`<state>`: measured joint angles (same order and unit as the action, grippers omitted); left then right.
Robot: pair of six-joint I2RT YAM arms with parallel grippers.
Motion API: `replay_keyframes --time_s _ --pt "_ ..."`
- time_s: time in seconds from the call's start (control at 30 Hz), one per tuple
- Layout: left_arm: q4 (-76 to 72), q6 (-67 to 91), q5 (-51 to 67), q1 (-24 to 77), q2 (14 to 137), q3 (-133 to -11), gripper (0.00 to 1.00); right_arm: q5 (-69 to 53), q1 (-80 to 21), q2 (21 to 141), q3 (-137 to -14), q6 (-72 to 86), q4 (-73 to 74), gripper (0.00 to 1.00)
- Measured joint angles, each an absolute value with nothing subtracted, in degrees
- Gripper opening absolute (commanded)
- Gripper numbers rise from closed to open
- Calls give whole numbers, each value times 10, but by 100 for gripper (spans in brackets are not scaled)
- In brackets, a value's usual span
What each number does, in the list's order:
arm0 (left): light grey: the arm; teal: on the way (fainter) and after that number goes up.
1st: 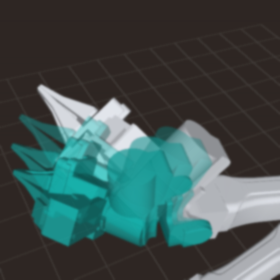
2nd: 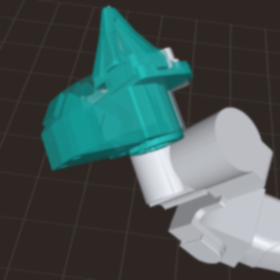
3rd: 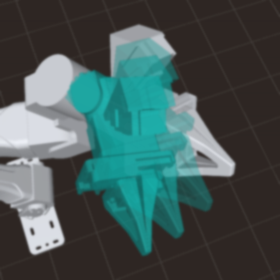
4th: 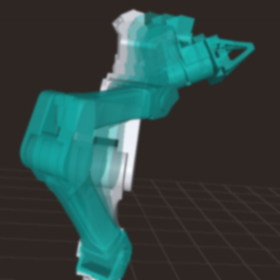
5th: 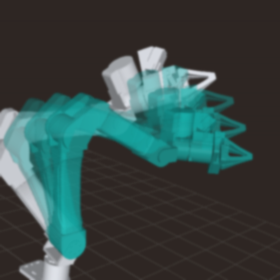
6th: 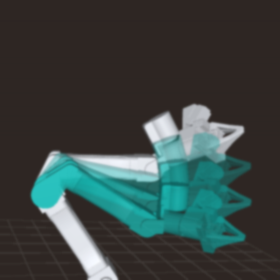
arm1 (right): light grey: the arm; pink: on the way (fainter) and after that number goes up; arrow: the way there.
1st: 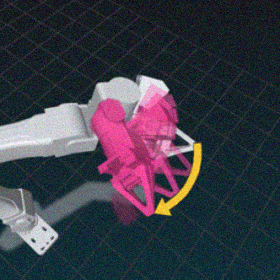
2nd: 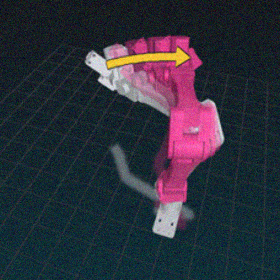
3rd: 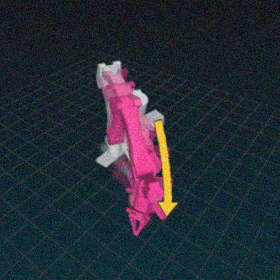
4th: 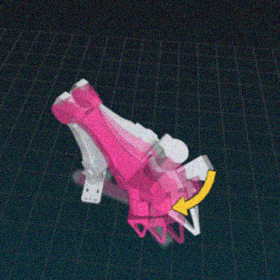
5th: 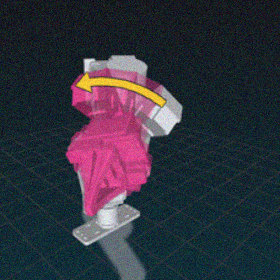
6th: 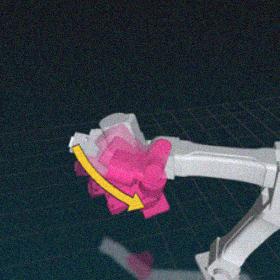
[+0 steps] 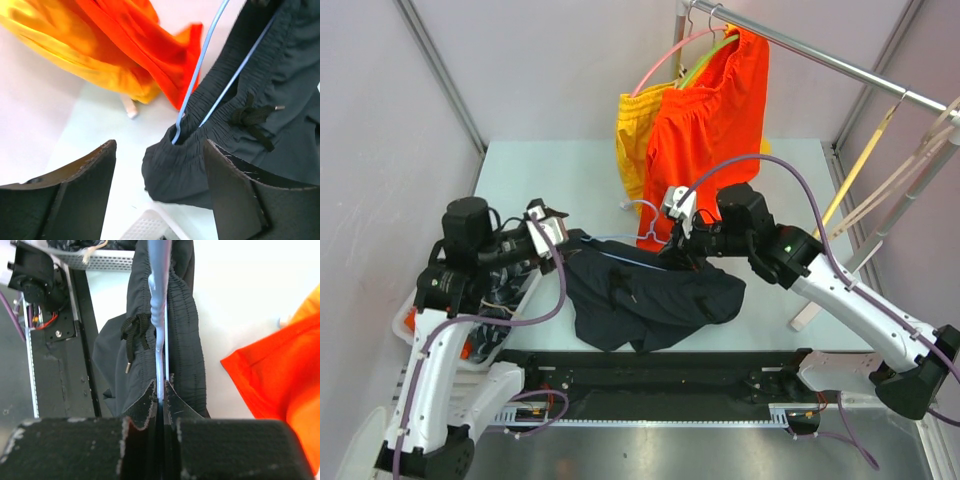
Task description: Place the shorts on the hanger
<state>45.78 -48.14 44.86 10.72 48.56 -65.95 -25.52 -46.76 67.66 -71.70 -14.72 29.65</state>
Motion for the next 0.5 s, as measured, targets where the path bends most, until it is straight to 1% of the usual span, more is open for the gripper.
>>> replay_keyframes --time_s 0.13,0.23,0.33,0.43,0.5 --pt "449 -467 479 94 466 -666 69 -258 -454 675 -717 -126 291 0" --pt "453 -466 486 112 447 -662 67 -259 -452 676 -717 -106 281 0" --pt "440 -453 479 175 418 -625 62 -257 -452 681 -718 -80 264 0" --pt "395 -417 452 249 378 -560 63 -249 -451 691 -718 -51 244 0" --pt "342 -390 410 322 350 -504 63 -243 -451 699 -718 -31 234 0"
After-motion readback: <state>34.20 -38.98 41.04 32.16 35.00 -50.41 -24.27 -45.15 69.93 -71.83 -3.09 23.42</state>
